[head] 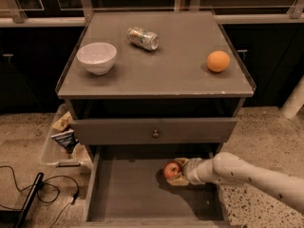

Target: Place apple into middle drawer

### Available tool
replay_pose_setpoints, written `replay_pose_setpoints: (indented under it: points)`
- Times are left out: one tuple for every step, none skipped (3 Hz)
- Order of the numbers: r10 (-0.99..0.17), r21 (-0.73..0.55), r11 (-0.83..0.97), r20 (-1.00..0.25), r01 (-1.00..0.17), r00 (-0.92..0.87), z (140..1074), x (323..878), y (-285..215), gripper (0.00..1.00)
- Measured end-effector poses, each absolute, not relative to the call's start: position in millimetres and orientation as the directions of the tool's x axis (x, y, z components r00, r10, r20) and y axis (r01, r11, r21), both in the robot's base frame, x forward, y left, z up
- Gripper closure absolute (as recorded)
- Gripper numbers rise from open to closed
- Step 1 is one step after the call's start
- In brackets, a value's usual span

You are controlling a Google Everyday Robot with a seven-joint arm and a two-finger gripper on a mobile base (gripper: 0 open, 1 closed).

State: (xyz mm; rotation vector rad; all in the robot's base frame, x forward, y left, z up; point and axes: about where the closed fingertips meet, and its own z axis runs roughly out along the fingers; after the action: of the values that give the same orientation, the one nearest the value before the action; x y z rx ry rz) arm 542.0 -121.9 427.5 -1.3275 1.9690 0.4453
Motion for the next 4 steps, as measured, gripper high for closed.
replay_pose_setpoints:
  points:
    - [-0.667,-0.085,0.365,-0.719,-0.927,-0.197,402.5,534.8,-118.9,1.00]
    - [-0.671,-0.074,0.325,-0.720,-0.943,-0.175,388.2,528.1,-114.6,1.00]
    - [-0.671,-0.072,0.323,-0.721,-0.944,-0.175,387.7,527.5,-114.1,0.81]
    - [-0.671,-0.072,0.323,-0.721,-0.944,-0.175,387.7,527.5,-114.0,0.58]
